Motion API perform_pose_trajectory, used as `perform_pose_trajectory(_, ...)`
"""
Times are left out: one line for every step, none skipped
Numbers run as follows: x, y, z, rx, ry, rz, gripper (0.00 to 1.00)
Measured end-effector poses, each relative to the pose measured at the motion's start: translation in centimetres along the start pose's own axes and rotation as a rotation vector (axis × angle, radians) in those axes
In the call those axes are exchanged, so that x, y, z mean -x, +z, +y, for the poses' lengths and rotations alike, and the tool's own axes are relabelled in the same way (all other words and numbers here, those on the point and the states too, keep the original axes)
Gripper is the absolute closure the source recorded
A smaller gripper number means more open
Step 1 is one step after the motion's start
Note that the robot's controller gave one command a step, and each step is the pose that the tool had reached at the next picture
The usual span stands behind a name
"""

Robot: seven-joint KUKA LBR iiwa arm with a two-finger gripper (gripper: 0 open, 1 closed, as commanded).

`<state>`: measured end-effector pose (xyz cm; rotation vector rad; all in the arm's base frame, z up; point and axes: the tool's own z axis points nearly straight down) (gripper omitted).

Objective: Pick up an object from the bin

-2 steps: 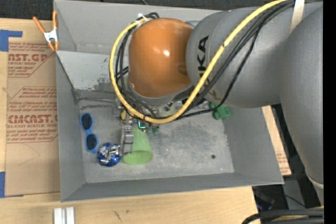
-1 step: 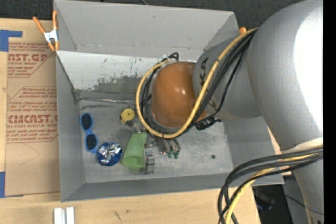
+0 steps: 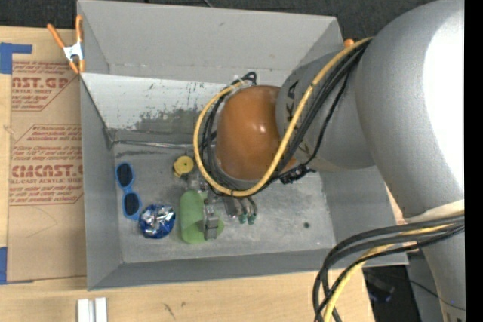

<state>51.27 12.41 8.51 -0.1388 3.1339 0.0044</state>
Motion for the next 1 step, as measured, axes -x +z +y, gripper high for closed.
perform_pose_trajectory(0.75,-13.4,-1.47,-0.002,-0.041,-0.005,1.0)
